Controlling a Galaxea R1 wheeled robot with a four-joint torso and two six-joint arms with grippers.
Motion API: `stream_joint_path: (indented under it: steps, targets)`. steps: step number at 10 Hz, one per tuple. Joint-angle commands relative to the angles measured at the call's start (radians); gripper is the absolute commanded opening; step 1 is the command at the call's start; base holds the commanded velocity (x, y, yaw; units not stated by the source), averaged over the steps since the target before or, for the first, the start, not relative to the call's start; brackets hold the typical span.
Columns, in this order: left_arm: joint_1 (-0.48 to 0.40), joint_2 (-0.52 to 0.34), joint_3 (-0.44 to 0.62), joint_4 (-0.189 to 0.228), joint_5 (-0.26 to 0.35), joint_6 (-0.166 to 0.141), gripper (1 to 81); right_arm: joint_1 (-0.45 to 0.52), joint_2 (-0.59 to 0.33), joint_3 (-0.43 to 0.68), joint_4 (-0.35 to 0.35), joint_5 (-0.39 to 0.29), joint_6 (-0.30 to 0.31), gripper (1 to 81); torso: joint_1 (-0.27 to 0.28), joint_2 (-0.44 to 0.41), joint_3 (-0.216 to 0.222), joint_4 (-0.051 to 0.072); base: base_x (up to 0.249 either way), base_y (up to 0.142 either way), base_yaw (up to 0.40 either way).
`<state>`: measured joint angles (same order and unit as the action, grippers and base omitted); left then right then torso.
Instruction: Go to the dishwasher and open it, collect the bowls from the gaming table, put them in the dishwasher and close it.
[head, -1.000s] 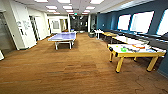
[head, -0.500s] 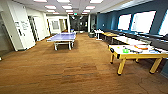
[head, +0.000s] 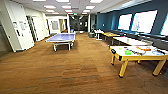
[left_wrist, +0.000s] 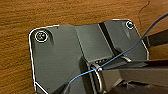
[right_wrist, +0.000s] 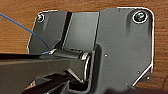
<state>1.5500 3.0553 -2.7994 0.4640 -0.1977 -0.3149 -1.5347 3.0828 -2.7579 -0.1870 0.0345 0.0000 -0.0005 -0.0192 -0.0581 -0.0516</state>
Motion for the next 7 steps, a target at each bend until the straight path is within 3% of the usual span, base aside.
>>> stream_joint_path:
  steps: [1, 7]
  targets:
    - [-0.040, 0.001, -0.002, -0.001, 0.040, 0.003, 81.1, 0.049, 0.004, 0.002, 0.000, -0.047, -0.003, 81.1, 0.001, 0.000, 0.000, 0.000, 0.220, 0.000, 0.000]
    - [-0.038, -0.001, -0.002, -0.001, 0.038, 0.002, 81.1, 0.047, 0.004, 0.005, 0.000, -0.047, -0.003, 81.1, 0.001, 0.000, 0.000, 0.000, 0.220, 0.000, 0.000]
